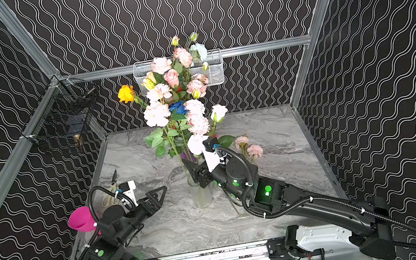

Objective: Arrange the flowers into the vase
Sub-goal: 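Open the right gripper and draw it back from the cup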

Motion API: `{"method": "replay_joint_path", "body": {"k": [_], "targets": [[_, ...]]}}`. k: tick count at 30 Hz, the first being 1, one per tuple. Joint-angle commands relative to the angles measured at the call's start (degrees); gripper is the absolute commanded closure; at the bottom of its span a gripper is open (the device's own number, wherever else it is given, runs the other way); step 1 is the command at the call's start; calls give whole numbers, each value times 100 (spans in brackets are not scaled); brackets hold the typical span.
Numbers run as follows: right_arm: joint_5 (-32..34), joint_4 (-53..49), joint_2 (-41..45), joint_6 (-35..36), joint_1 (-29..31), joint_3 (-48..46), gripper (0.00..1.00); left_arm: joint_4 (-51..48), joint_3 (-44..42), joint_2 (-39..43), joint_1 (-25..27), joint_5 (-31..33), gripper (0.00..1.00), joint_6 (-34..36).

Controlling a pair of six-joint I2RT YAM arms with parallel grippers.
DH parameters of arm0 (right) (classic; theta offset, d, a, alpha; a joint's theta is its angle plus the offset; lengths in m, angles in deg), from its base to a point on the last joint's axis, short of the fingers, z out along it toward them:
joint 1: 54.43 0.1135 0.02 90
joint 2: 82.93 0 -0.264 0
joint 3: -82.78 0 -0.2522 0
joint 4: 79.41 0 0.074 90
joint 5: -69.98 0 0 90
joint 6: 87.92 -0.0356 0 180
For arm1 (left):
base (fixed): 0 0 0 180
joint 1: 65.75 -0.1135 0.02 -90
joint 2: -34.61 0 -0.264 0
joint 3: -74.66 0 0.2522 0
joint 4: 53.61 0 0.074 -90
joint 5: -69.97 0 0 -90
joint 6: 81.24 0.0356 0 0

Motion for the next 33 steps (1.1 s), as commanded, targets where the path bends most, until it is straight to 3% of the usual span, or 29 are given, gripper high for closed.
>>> {"method": "replay_joint_path", "body": {"k": [1, 8, 25, 33], "targets": [[237, -1234, 64, -288, 6, 288, 32, -104, 118, 140, -4, 164, 1, 149], [282, -2325, 337, -270, 2, 623, 26, -124, 42, 305, -12, 218, 1, 80], [-144, -2621, 719, -229, 2, 953, 21, 178, 96, 14, -5, 112, 2, 113], [384, -2602, 1013, -53, 2, 1037, 17, 344, 62, -103, -12, 93, 1, 105]]}}
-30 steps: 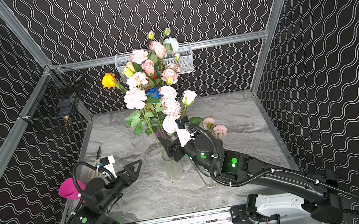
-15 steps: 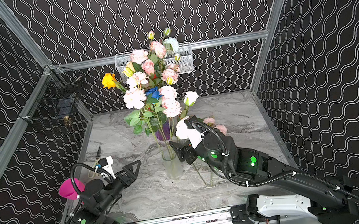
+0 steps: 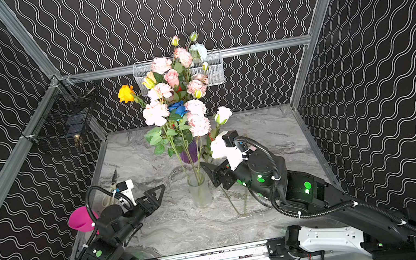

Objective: Arrange the flowers into the vase
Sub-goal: 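Open the right gripper and draw it back from the cup, then move the right gripper down to the loose pink roses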

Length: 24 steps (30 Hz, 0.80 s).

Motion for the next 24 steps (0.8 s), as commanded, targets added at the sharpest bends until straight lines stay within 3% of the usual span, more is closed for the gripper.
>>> {"method": "replay_joint_path", "body": {"k": [1, 11, 18, 24], "targets": [[329, 35, 102, 148, 4, 70, 17, 358, -38, -13, -10, -4, 1, 36], [673, 100, 14, 168, -7, 334, 16, 603, -49, -210, -7, -89, 1, 14], [804, 554, 330, 223, 1, 333, 21, 720, 49, -325, -10, -85, 1, 48], [1465, 787, 694, 298, -2, 403, 23, 835, 74, -457, -6, -138, 1, 27]]}}
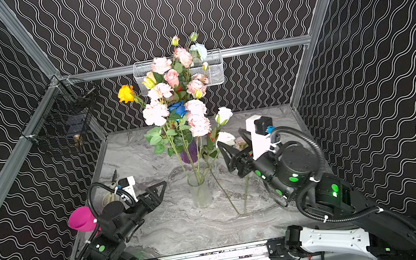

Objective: Arrange the flowers into the vase
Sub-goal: 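Move the right gripper down to the loose pink roses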

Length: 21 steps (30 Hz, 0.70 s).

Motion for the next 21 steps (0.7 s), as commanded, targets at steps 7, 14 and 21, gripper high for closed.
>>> {"method": "replay_joint_path", "body": {"k": [7, 14, 21], "targets": [[766, 352, 93, 170, 2, 179, 27, 565, 20, -164, -5, -122, 1, 15], [1853, 464, 302, -117, -74, -401, 37, 295, 39, 35, -7, -87, 1, 63], [1917, -415, 351, -881, -292, -650, 54, -790, 382, 541, -8, 259, 2, 491]]}}
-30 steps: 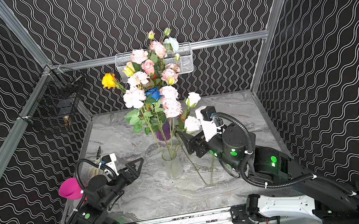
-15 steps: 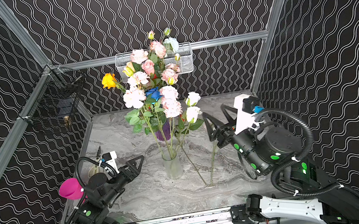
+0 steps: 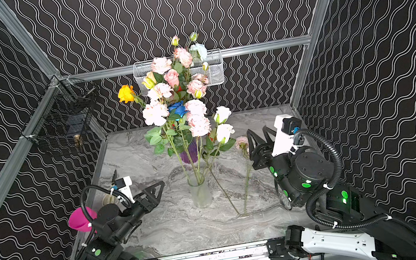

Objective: Arrange the flowers into the vase
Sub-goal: 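Move the right gripper down to the loose pink roses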

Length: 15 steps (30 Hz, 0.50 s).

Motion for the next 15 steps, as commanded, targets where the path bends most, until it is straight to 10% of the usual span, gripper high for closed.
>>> {"method": "replay_joint_path", "body": {"k": [1, 15], "targets": [[124, -488, -44, -598, -191, -148, 56, -606, 225, 85, -9, 250, 2, 365], [-3360, -204, -224, -2105, -4313, -1454, 74, -1080, 295, -48, -12, 151, 2, 438]]}}
